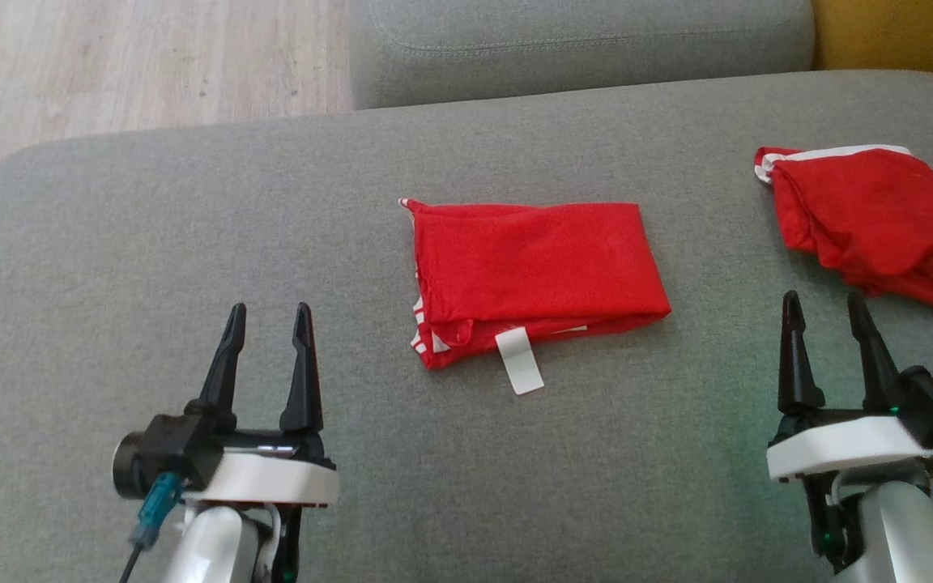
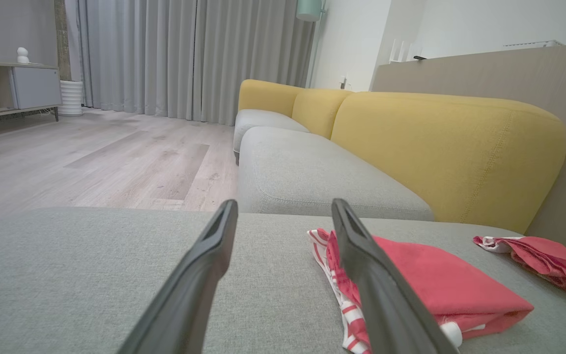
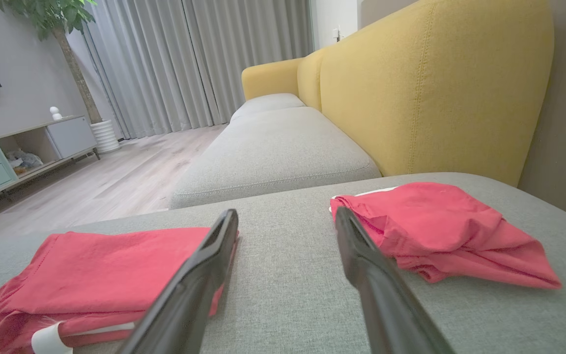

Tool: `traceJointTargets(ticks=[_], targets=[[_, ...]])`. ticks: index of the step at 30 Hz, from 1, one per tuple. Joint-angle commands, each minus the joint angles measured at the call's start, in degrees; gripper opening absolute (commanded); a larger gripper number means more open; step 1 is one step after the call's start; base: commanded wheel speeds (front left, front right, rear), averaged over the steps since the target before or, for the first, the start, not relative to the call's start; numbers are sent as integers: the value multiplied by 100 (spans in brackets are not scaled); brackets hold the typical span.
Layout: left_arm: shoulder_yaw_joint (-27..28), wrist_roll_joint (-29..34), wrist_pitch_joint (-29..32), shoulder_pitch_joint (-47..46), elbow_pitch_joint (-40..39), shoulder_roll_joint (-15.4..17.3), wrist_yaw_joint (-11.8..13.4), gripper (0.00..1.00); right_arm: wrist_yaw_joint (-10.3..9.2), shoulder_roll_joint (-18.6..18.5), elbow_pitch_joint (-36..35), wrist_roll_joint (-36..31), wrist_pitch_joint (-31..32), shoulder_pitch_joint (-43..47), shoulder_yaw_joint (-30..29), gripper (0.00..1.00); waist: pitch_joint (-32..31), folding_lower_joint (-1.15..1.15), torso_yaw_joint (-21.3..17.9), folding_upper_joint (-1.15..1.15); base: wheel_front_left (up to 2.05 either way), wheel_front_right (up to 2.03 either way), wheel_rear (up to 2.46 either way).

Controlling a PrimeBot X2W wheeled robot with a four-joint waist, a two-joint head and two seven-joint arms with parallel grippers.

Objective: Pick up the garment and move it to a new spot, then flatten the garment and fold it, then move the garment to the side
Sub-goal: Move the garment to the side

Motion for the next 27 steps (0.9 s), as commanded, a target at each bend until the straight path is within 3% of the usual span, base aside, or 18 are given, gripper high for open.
traceJointTargets(ticks=[1,15,27], targets=[[201,31,-29,-145,-163,21,-9,100,-5,-17,-196,36,-61,-148,137,100,-12,0,9,0,0,0,0],[79,65,-29,-366,-219,21,-51,100,-5,-16,186,-123,138,-688,138,100,381,0,297,0,0,0,0],[-141,-21,-29,-762,-200,21,-68,100,-5,-16,1907,424,1079,-2010,423,100,976,0,819,0,0,0,0]])
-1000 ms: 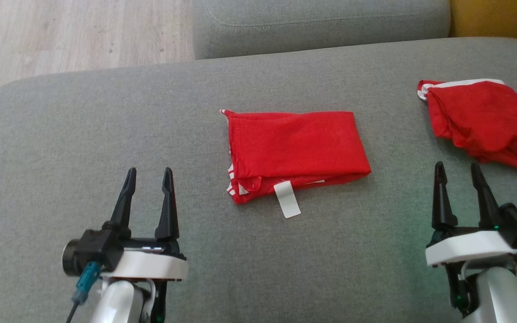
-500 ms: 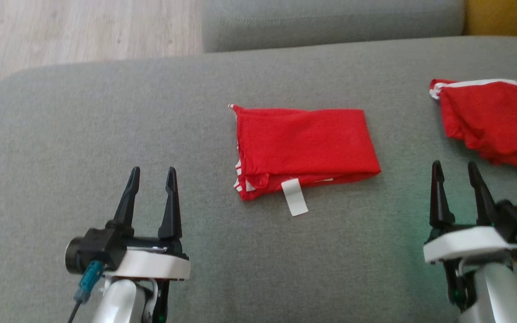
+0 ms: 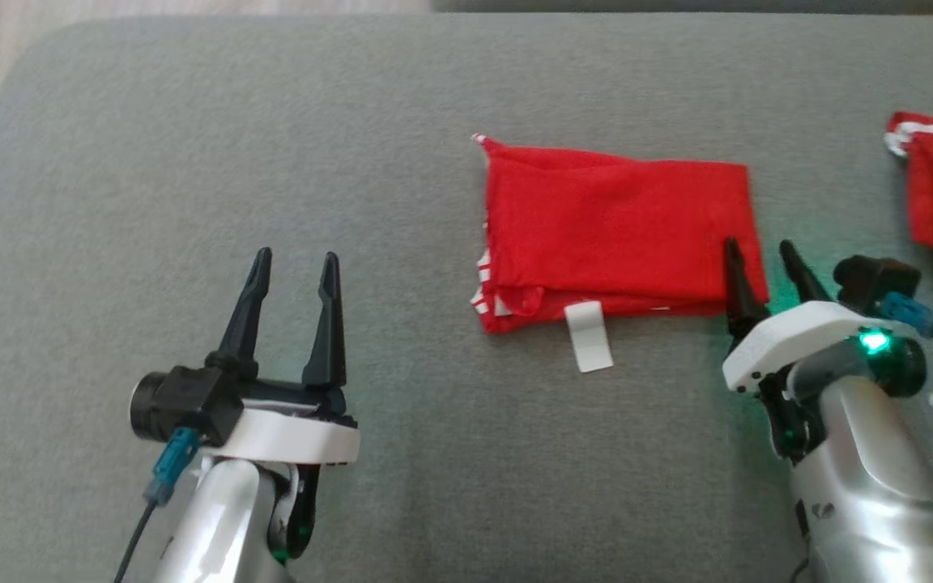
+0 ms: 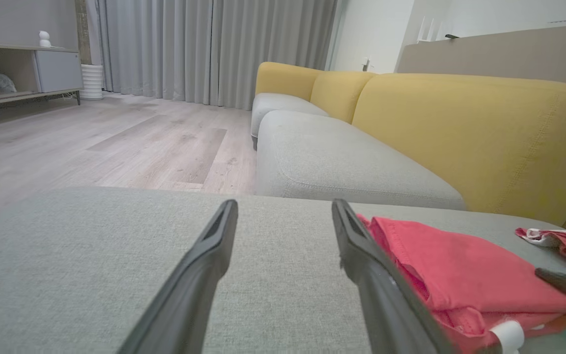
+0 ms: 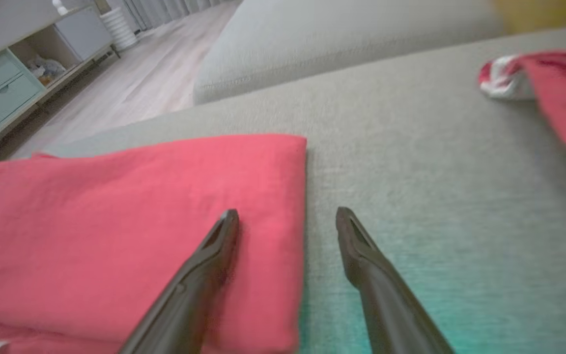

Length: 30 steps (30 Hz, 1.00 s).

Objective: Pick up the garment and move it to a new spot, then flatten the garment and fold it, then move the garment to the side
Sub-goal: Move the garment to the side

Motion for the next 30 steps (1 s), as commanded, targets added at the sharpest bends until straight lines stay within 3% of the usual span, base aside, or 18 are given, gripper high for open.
traceJointTargets(ticks=[1,6,7,8,14,21,25,30], targets=[[133,-43,-29,-231,-162,24,11,100,-5,-7,31,92,51,-241,187,100,85,-1,128,0,0,0,0],[128,-49,-29,-297,-146,24,29,100,-5,-7,813,62,200,-543,400,100,87,-1,218,0,0,0,0],[129,-49,-29,-301,-145,24,34,100,-5,-7,928,16,199,-583,449,81,76,-1,222,0,0,0,0],[132,-49,-29,-302,-144,24,41,100,-5,-7,1022,-53,167,-619,487,0,62,-1,220,0,0,0,0],[149,-45,-29,-246,-150,24,68,100,-5,-7,1294,-532,-257,-791,552,0,-102,-1,56,0,0,0,0],[62,-62,-29,-164,-222,24,75,100,-5,-108,1058,-1420,-512,-806,427,0,-370,-1,-326,0,0,0,0],[-56,-84,-29,-168,-281,23,105,100,-5,-381,642,-1723,-369,-733,573,0,-428,-1,-577,0,0,0,0],[-157,-92,-29,-217,-347,23,151,100,-5,-1034,-71,-1735,29,-765,707,0,-313,-1,-829,0,0,0,0]])
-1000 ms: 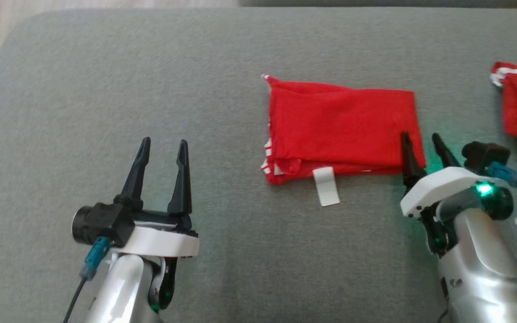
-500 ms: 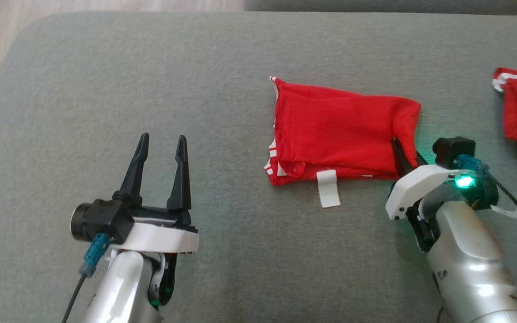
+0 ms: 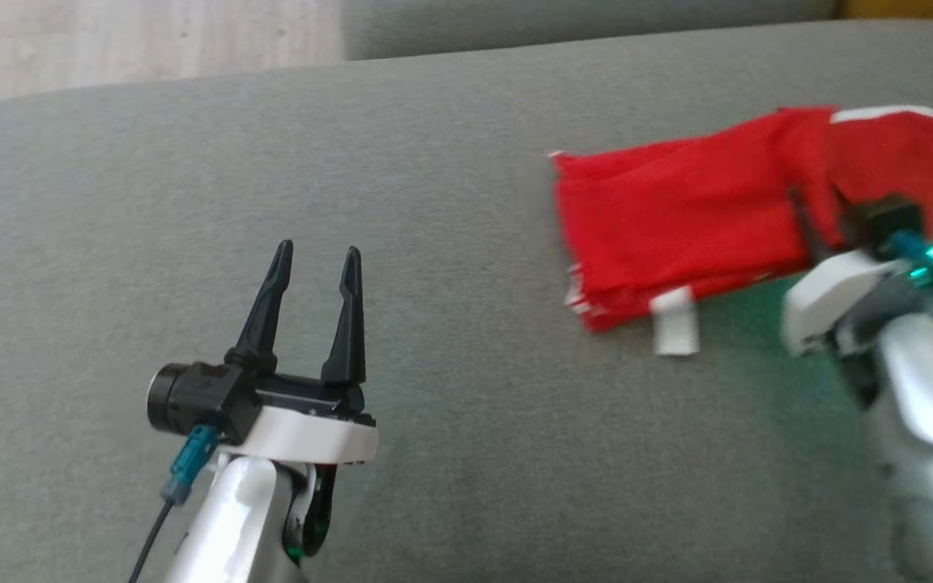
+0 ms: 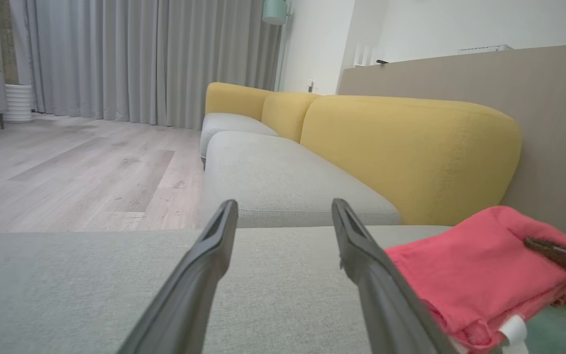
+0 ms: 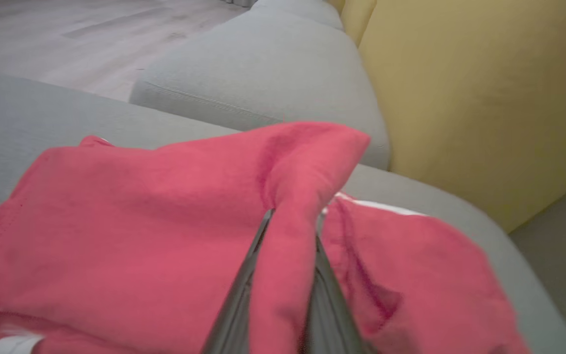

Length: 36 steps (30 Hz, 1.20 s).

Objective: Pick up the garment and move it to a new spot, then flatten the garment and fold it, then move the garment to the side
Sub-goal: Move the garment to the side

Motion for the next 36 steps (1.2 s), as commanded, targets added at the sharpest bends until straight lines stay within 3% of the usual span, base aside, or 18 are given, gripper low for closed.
traceJointTargets(ticks=[1,9,16,22,23,24,25,31,36], targets=[[137,-27,-29,-173,-222,23,32,100,-5,-269,-349,37,109,-163,114,0,119,1,-118,0,0,0,0],[191,96,-29,-326,-195,23,-61,100,-5,-1548,-876,236,704,-297,21,0,558,1,-167,0,0,0,0],[280,153,-29,-439,-177,23,-136,100,-5,-2055,-845,85,961,-367,-358,0,795,1,-85,0,0,0,0],[346,185,-29,-455,-163,23,-185,100,-5,-2264,-670,-162,1038,-400,-736,0,863,1,-21,0,0,0,0],[356,189,-29,-450,-159,23,-191,100,-5,-2264,-644,-203,1028,-399,-783,10,858,1,-17,0,0,0,0],[365,191,-29,-443,-154,23,-197,100,-5,-2260,-630,-253,999,-396,-830,81,848,1,-15,0,0,0,0],[374,192,-29,-434,-146,23,-201,100,-5,-2232,-617,-291,968,-391,-885,100,831,1,-16,0,0,0,0],[422,184,-29,-368,-88,23,-199,100,-5,-1897,-774,-446,823,-321,-1074,100,592,1,-56,0,0,0,0],[446,142,-29,-270,-90,23,-167,100,-5,-1443,-1329,-423,664,-212,-1118,100,271,1,-94,0,0,0,0]])
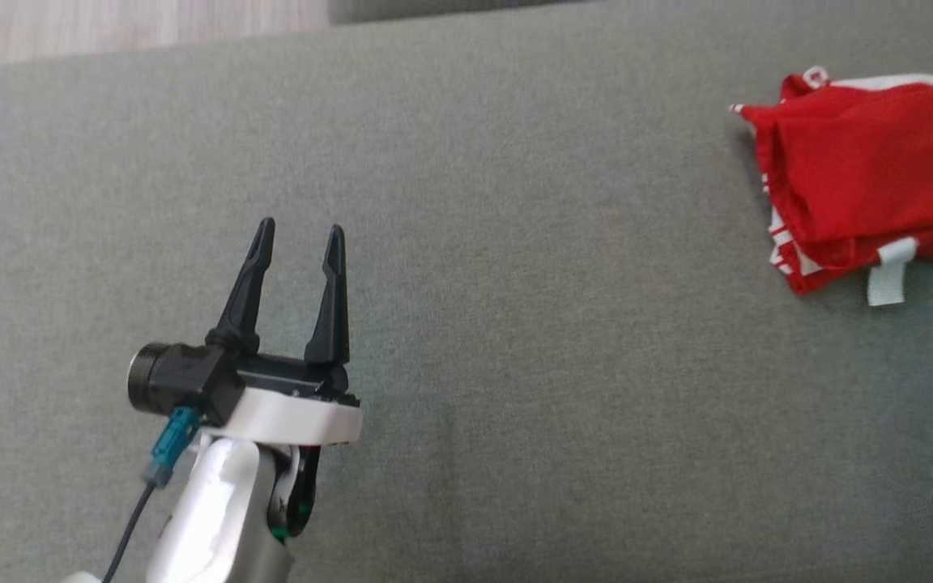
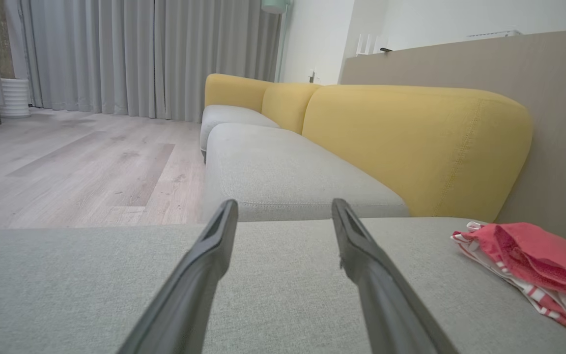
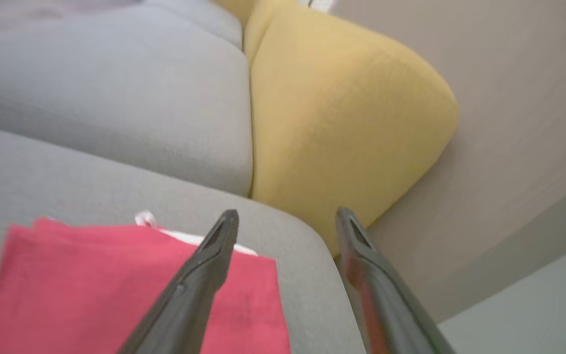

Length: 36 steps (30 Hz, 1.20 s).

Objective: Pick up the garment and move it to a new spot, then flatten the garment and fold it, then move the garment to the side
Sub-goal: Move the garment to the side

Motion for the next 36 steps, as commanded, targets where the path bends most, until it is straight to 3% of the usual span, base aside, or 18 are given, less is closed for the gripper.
traceJointTargets(ticks=[1,10,16,22,30,36], targets=[[203,-23,-29,-12,-165,25,12,100,-5,68,-422,39,-99,62,55,100,-219,0,-26,0,0,0,0],[272,-154,-29,317,-293,25,112,100,-5,1526,-1941,775,-452,846,82,100,-892,0,38,0,0,0,0],[290,-134,-29,609,-353,25,155,100,-5,2296,-2387,1340,-972,1722,172,100,-1176,0,168,0,0,0,0],[293,-40,-29,797,-429,25,147,100,-5,2320,-2092,2023,-1497,2372,533,100,-1264,0,260,0,0,0,0],[337,-36,-29,1030,-399,25,220,100,-5,2322,-1638,2052,-1883,2972,782,100,-1272,0,309,0,0,0,0],[355,-84,-29,1079,-449,25,291,100,-5,2322,-1869,2101,-1892,3050,842,100,-1265,0,291,0,0,0,0]])
